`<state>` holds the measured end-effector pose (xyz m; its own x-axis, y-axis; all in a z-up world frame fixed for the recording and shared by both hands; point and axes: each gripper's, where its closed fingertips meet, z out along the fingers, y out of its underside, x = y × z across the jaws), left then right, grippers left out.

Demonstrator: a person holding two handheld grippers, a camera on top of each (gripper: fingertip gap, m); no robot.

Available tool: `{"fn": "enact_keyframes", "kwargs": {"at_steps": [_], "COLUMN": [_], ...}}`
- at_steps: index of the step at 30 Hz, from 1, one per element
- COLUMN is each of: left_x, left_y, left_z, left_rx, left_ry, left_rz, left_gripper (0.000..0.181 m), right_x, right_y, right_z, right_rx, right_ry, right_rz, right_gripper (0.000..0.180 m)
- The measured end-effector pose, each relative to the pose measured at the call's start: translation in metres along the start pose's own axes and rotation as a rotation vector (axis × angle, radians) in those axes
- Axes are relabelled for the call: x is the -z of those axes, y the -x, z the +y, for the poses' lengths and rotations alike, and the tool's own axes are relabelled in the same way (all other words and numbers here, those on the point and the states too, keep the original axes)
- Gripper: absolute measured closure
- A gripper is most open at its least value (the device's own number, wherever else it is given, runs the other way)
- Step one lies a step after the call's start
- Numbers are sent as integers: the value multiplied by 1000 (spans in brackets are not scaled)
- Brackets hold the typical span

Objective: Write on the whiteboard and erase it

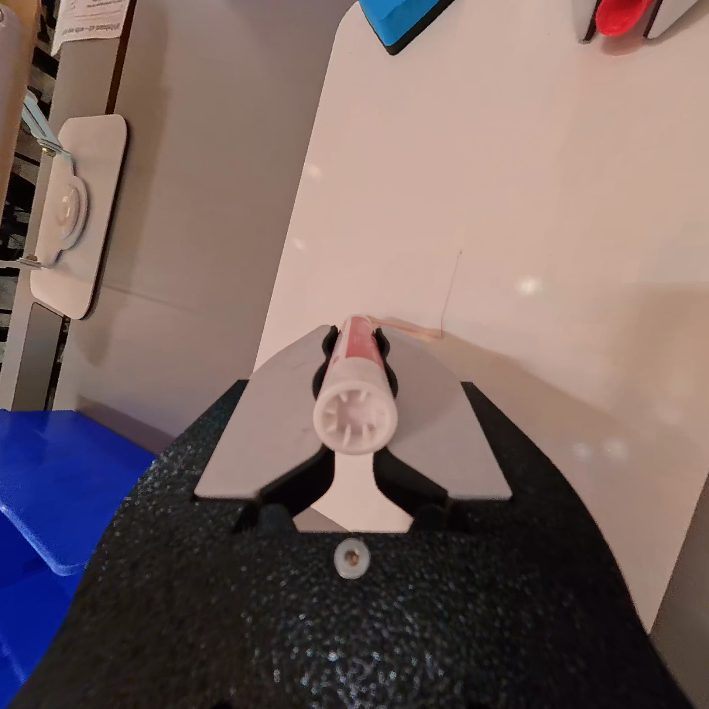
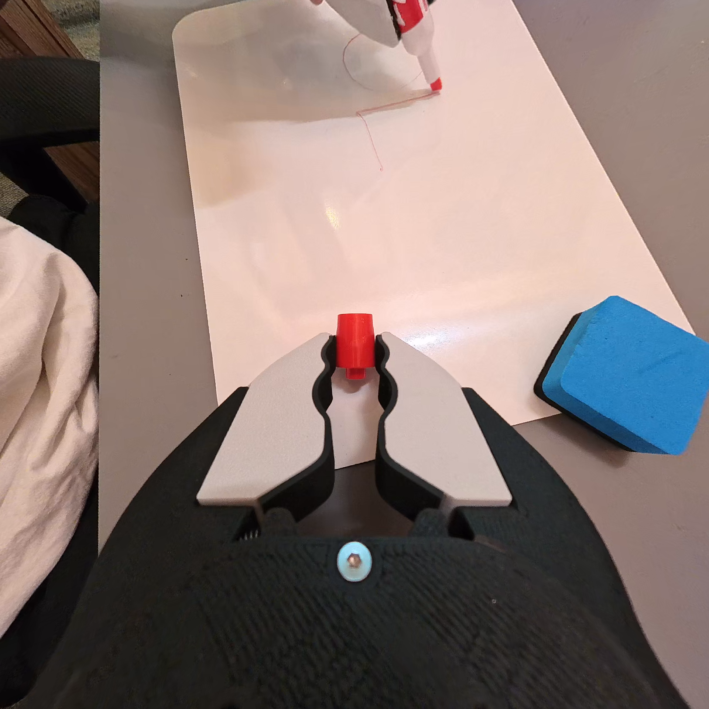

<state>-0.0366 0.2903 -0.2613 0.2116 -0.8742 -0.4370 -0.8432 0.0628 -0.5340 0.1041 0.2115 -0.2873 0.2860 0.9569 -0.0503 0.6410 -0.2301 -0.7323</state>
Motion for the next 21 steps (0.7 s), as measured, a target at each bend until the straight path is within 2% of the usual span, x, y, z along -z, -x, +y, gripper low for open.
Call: {"fn": "enact_keyframes", "kwargs": {"at_steps": [1,7,21], "left_x": [-1,-3,-24], "left_y": [0,0,-9], "left_z": [1,-1,-36], "left_rx": [1,-3,-59], "left_ry": [3,4,-40], "left_rz": [-4,-4,34], "left_gripper": [162,161,161], "right_x": [0,0,0], "right_y": [0,0,0], "right_z": [0,0,0], "right_rx": [0,3,0], "right_ry": [0,1,-1], "right_rz": [0,-4,-4], "right_gripper": [160,160,160]}}
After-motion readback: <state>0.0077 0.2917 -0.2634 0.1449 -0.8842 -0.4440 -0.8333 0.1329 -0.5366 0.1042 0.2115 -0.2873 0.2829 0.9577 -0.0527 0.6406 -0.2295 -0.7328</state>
